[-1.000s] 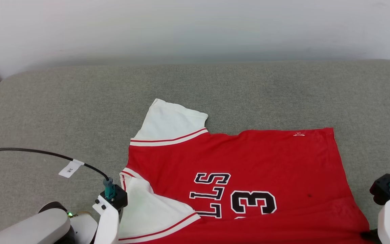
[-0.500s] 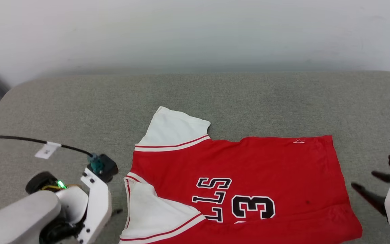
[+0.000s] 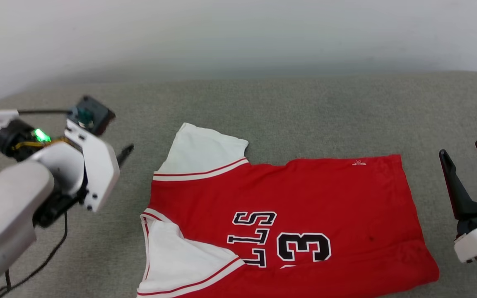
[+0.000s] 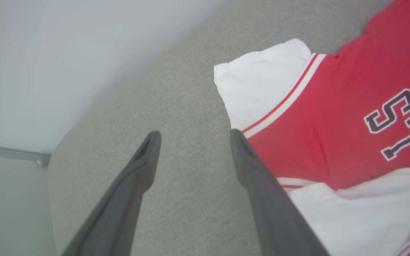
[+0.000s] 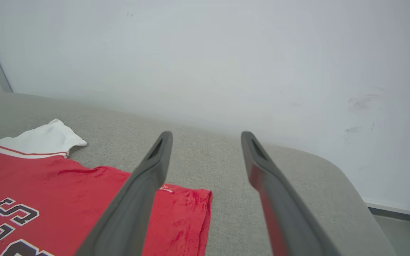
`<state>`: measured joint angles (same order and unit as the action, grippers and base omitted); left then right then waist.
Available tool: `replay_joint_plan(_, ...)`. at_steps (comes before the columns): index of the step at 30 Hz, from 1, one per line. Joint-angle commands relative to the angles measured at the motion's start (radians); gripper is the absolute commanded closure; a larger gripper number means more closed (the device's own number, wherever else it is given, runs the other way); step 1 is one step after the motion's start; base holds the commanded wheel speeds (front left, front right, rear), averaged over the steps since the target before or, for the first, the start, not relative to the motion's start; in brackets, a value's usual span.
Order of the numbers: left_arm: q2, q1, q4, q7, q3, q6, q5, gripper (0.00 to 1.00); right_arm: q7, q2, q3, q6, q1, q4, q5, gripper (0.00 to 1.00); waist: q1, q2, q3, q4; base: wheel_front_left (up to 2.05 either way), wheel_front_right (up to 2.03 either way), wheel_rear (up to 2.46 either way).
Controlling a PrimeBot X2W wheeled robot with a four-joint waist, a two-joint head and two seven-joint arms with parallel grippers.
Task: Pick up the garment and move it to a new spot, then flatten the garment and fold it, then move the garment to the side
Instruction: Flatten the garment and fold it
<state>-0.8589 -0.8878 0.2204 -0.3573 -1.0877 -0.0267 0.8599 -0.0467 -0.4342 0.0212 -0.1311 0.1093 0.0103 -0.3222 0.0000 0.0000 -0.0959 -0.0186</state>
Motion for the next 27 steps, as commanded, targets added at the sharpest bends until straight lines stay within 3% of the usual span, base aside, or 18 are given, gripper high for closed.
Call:
replay_joint_plan(1, 0.015, -0.023, 0.010, 0.002, 0.011, -0.004, 0.002, 0.00, -0.016, 0.035, -0.020, 0.001, -0.025, 0.030, 0.017, 0.00, 0.0000, 0.0000, -0.024, -0.017, 0.00, 0.00, 0.00)
replay_joint_plan(6, 0.056, -0.130, 0.074, -0.036, 0.049, 0.015, 0.022, 0.00, -0.070, 0.169, -0.086, 0.001, -0.093, 0.154, 0.083, 0.00, 0.0000, 0.0000, -0.094, -0.053, 0.00, 0.00, 0.00)
replay_joint_plan(11, 0.101, -0.241, 0.144, -0.164, 0.074, 0.039, 0.082, 0.00, -0.098, 0.241, -0.082, 0.001, -0.111, 0.224, 0.119, 0.00, 0.0000, 0.0000, -0.182, -0.092, 0.00, 0.00, 0.00)
replay_joint_plan(21, 0.139, -0.432, 0.243, -0.507, 0.036, 0.088, 0.137, 0.00, -0.142, 0.285, -0.028, 0.001, -0.037, 0.242, 0.152, 0.00, 0.0000, 0.0000, -0.360, -0.174, 0.00, 0.00, 0.00)
replay_joint_plan(27, 0.152, -0.500, 0.280, -0.646, -0.005, 0.099, 0.120, 0.00, -0.170, 0.280, 0.001, 0.001, 0.005, 0.211, 0.163, 0.00, 0.0000, 0.0000, -0.436, -0.198, 0.00, 0.00, 0.00)
